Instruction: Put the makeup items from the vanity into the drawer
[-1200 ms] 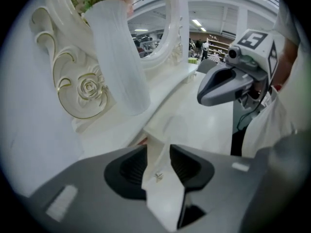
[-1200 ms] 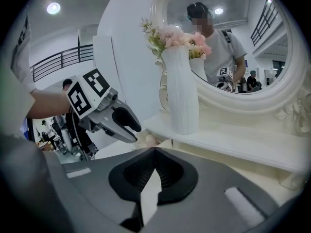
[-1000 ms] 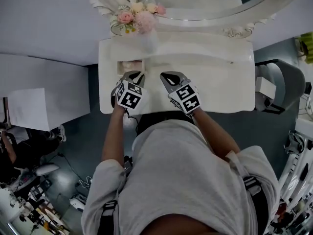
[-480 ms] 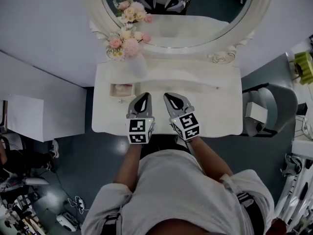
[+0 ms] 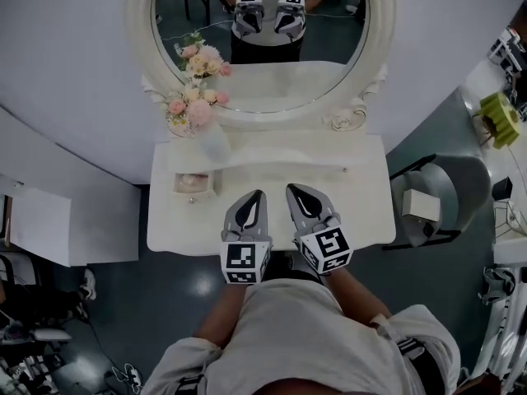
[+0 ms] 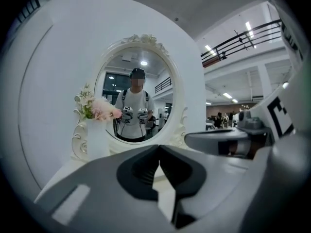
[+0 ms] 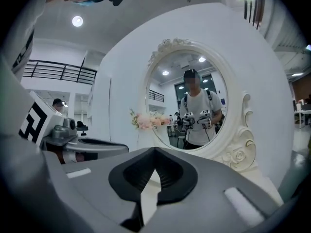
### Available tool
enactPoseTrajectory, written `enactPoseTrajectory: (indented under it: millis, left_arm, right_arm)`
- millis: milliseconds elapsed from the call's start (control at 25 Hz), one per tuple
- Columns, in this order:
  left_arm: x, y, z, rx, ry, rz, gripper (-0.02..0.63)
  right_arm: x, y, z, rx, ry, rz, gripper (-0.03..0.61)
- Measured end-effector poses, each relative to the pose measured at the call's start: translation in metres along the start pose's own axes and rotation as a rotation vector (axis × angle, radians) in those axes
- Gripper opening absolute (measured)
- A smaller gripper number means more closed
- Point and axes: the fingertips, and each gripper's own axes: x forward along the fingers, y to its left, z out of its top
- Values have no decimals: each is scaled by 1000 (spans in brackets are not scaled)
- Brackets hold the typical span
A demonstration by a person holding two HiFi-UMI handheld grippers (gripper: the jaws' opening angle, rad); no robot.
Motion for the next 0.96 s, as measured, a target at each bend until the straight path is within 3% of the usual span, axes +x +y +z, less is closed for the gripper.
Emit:
enactPoseTrajectory:
  millis: [960]
  left_arm:
    - [9, -42, 3, 26, -11, -90, 3]
  right_arm:
    - [-34, -4, -3, -11, 6, -25, -2]
